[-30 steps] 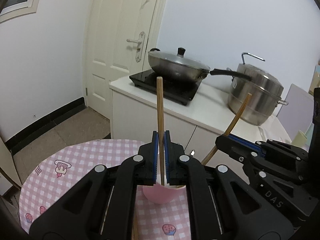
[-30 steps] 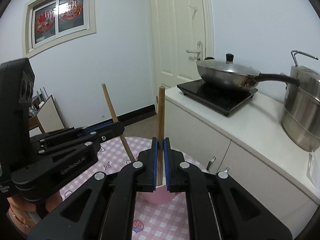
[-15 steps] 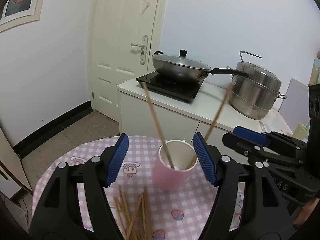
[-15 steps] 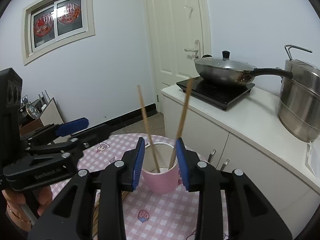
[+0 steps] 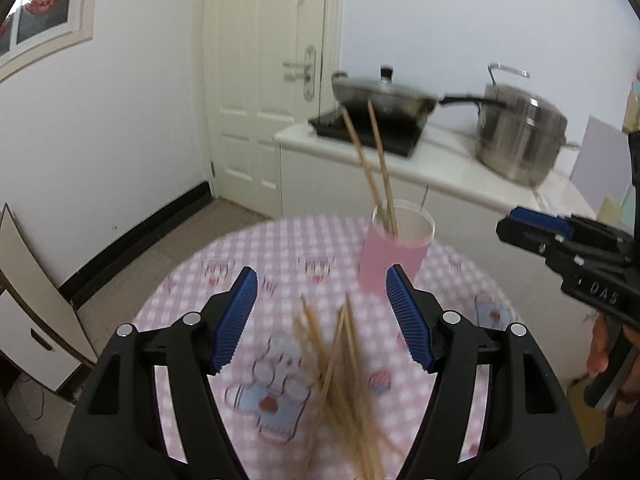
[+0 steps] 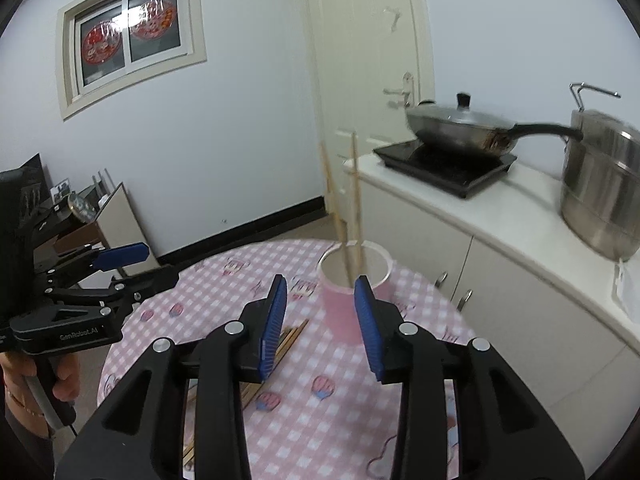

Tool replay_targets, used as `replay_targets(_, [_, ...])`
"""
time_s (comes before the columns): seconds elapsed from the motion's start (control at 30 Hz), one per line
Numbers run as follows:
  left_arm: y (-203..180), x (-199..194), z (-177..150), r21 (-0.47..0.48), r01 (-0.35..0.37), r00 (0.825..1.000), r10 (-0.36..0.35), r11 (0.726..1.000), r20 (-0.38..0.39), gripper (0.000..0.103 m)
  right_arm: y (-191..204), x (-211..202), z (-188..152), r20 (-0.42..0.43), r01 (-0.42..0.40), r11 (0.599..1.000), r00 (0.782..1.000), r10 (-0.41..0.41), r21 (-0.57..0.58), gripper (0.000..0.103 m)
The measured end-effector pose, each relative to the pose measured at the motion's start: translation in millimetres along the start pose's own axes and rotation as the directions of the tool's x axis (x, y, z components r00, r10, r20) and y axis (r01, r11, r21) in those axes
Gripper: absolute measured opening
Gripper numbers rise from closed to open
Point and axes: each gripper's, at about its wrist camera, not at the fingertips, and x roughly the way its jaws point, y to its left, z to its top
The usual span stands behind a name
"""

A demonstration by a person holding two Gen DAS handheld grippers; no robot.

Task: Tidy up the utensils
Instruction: 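Open the right tool to drop its chopstick into the pink cup, then close the left tool on a chopstick while the right tool moves to the pile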

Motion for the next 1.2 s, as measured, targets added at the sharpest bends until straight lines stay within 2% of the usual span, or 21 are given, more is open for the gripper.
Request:
replay_targets(0.23, [10.8,24.7,-36.0,0.003,0.023,0.991,-0.023,1.000,-0.131,0.067,16.7,23.3,-32.0,-0.091,-0.022,1.000,0.996,0.022,-0.001,0.034])
replay_targets(0.47, [4.1,56.8,-56.7,0.008,0.055,0.976,-0.052,0.998,-0.211,0.066,15.2,53.1,-58.8,-0.190,-0.033,0.999,0.981,0.037,0.027,0.034])
replay_targets(0.53, [-2.3,69.7,-61.9,0.028,0.060,0.970,-0.052,0.998,-0.237,0.055,12.3,58.4,-64.6,-0.208,-0.034,0.999,0.977,0.041,0.035,0.034])
replay_targets(0.67, [-9.8,91.7,-71.8,0.050,0.064,0.958,-0.047,0.997,-0.283,0.047,8.1,69.7,-75.5,-0.248,-0.037,0.998,0.968,0.049,0.053,0.034])
replay_targets(0.73, [-12.2,101.9,-74.4,0.051,0.065,0.952,-0.047,0.997,-0.302,0.040,7.5,74.3,-79.4,-0.261,-0.037,0.998,0.964,0.051,0.057,0.034])
replay_targets(0.97, [-15.9,126.0,-80.1,0.073,0.048,0.941,-0.021,0.996,-0.337,0.032,2.0,85.8,-88.6,-0.290,-0.047,0.996,0.955,0.067,0.073,0.034])
replay_targets(1.1, [-14.6,131.6,-80.6,0.074,0.039,0.940,-0.011,0.996,-0.342,0.016,0.6,90.9,-89.7,-0.297,-0.052,0.996,0.952,0.073,0.079,0.034])
replay_targets(1.2, [-11.5,132.1,-80.2,0.063,0.047,0.940,-0.023,0.997,-0.340,0.015,1.4,95.0,-88.9,-0.304,-0.059,0.995,0.949,0.081,0.081,0.034])
